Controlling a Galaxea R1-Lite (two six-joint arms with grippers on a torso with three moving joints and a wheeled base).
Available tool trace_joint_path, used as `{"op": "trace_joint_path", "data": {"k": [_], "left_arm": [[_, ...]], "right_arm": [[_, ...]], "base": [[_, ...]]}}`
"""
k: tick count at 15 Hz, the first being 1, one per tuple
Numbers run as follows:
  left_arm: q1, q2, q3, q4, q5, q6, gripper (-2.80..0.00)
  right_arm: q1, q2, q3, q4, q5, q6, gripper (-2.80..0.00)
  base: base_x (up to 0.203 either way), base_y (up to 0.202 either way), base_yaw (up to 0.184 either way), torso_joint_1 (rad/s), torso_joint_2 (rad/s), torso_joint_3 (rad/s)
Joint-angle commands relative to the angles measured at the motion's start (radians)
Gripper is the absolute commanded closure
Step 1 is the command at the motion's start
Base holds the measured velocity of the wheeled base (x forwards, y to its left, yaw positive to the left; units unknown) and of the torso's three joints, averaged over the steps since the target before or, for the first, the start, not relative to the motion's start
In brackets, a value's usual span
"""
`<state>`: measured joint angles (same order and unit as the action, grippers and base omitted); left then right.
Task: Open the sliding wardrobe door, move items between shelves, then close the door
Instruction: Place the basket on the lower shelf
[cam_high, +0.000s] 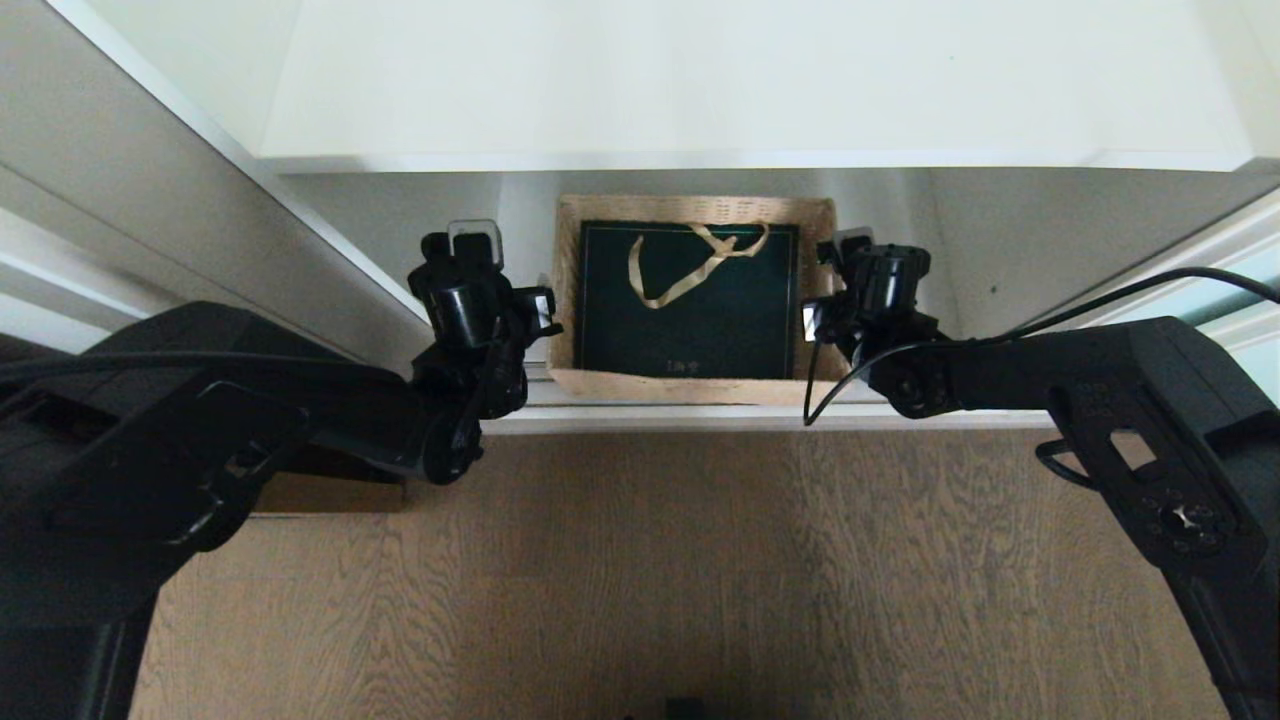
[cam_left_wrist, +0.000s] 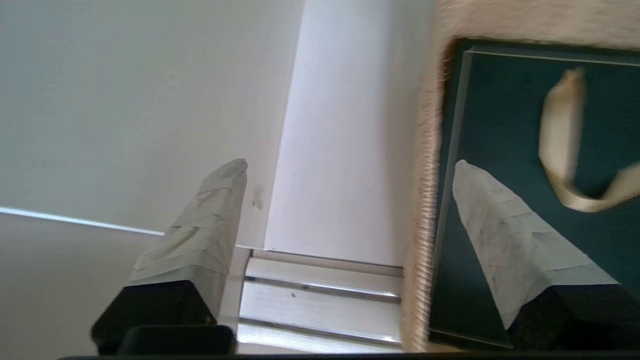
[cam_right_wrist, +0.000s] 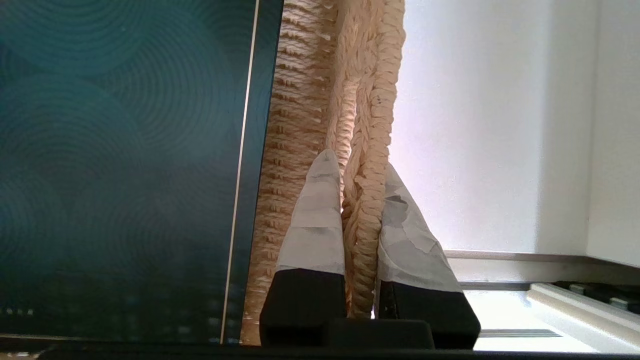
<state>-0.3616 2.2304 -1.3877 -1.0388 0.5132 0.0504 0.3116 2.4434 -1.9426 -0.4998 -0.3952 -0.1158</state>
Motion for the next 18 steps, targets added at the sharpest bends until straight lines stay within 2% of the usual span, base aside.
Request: {"op": "trace_joint_path", "data": {"k": [1,5,9,13,15,16,18], "left_arm": [[-0.025,-0.087,0.075,-0.002,-0.001,0.001,-2.8],[-0.071,-0.137,0.267,-0.013,-0.047,-0.008,-2.8],[-0.139,-0.153,0.449,-0.084,-0.074,-0.009,-2.8],[-0.198,-0.183,0.52,-0.074,-0.114,-0.03,-2.8],[-0.217,-0.216,0.554,-0.014,-0.129,-0.05,-2.8],[-0.217,-0.219,0.552,-0.008,-0.13,-0.055,0.0],[-0.217,-0.24,0.554,0.093,-0.147,-0.08,0.0]], "right_arm": [[-0.006,0.0,-0.001,-0.005,-0.002,-0.001,0.0],[-0.005,-0.001,-0.001,-0.005,-0.002,0.001,0.0],[-0.005,-0.003,-0.001,-0.005,-0.004,0.004,0.0],[-0.005,-0.003,-0.001,-0.009,-0.004,0.005,0.0],[-0.005,0.0,-0.001,-0.026,-0.008,0.004,0.0],[-0.006,-0.001,-0.001,-0.026,-0.008,0.004,0.0],[-0.009,-0.003,-0.001,-0.025,-0.008,0.004,0.0]], "base": [[0.0,0.0,0.0,0.0,0.0,0.0],[0.0,0.0,0.0,0.0,0.0,0.0],[0.0,0.0,0.0,0.0,0.0,0.0],[0.0,0.0,0.0,0.0,0.0,0.0],[0.0,0.0,0.0,0.0,0.0,0.0],[0.0,0.0,0.0,0.0,0.0,0.0],[0.0,0.0,0.0,0.0,0.0,0.0]]}}
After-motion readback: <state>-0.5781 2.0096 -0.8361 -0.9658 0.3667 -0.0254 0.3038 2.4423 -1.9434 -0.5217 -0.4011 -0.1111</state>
